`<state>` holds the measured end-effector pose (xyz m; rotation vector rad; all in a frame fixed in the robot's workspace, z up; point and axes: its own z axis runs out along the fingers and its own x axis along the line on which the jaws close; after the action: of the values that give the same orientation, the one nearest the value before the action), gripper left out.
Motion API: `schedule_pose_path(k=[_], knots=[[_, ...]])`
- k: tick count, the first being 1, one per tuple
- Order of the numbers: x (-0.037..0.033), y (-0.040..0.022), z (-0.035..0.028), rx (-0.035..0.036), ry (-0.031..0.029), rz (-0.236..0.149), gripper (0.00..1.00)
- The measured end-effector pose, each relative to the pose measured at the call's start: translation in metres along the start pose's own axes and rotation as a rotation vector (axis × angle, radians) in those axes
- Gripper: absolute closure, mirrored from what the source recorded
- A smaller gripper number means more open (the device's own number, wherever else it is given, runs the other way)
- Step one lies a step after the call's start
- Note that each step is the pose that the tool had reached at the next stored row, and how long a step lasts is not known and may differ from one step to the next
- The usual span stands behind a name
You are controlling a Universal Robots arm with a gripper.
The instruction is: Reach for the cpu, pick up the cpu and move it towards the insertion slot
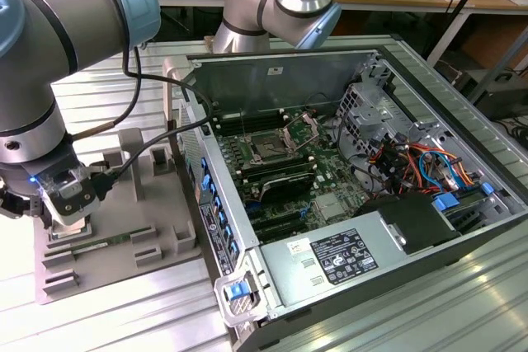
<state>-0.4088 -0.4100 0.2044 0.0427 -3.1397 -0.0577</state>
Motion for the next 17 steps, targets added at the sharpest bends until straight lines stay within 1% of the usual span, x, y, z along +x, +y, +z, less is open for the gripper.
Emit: schedule_pose_path(k=[2, 4, 9, 17], knots=[[0.0, 0.0, 0.0, 0.0, 0.0, 0.0, 0.45], [0.0, 0.0001, 0.0, 0.0, 0.0, 0.0, 0.32], [0.0, 0.0002, 0.0006, 0.0, 0.0, 0.0, 0.32], [0.0, 0.0007, 0.0072, 0.0, -0.0001, 0.0, 0.32]])
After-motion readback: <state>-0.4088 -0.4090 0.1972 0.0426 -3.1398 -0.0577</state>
